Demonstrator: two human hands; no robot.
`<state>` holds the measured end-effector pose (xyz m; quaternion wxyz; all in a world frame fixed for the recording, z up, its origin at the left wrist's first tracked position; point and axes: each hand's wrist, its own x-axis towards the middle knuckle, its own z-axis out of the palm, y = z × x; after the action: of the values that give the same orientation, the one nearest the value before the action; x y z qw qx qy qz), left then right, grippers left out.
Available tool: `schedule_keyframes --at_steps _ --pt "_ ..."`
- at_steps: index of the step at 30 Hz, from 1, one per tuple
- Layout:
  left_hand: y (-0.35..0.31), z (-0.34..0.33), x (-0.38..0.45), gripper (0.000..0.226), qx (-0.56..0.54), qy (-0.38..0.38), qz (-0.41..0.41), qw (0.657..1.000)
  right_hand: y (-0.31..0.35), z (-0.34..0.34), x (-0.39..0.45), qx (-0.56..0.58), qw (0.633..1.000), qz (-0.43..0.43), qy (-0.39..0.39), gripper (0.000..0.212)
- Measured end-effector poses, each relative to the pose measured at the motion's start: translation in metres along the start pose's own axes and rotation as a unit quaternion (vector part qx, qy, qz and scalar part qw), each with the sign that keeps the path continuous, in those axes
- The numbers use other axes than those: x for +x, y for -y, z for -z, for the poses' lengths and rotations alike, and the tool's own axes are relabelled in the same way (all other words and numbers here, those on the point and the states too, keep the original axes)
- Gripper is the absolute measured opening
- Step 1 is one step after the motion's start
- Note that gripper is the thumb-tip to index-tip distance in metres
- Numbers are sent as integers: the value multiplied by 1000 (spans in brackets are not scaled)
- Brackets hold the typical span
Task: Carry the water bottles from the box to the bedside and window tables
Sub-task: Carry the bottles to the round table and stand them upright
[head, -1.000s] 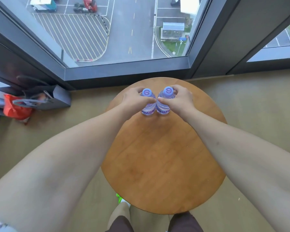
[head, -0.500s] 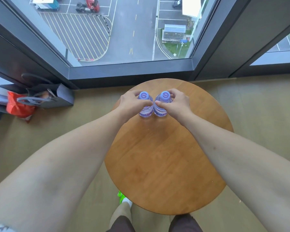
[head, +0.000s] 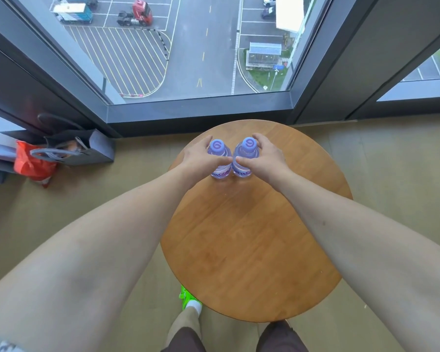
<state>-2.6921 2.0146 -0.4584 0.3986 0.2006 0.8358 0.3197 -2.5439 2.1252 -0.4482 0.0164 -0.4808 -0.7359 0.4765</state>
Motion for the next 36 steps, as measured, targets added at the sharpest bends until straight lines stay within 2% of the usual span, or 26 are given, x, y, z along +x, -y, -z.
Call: schedule_keyframes --at_steps 2,8,14,20,23,27,29,31,36 --pt "-4 5 -6 94 13 0 -1 1000 1 6 -4 -21 1000 -4 -1 82" --pt "-35 21 -39 95 42 -40 -6 998 27 35 -24 -80 996 41 21 83" --pt "-59 54 -125 92 92 -115 -9 989 90 38 -78 -159 973 141 94 81" --pt "-42 141 -239 83 110 -231 11 967 176 -4 -165 -229 924 277 130 81" --pt "-3 182 -305 77 116 -291 26 949 211 -43 -222 -245 893 346 151 83" --pt "81 227 -417 66 126 -349 89 924 247 -117 -330 -277 844 421 186 77" --pt "133 250 -483 69 110 -384 133 907 260 -163 -395 -284 812 465 210 75" --pt "186 270 -552 78 84 -415 174 889 269 -211 -465 -293 777 502 244 82" --pt "307 286 -746 77 54 -508 285 811 273 -330 -652 -303 670 594 326 86"
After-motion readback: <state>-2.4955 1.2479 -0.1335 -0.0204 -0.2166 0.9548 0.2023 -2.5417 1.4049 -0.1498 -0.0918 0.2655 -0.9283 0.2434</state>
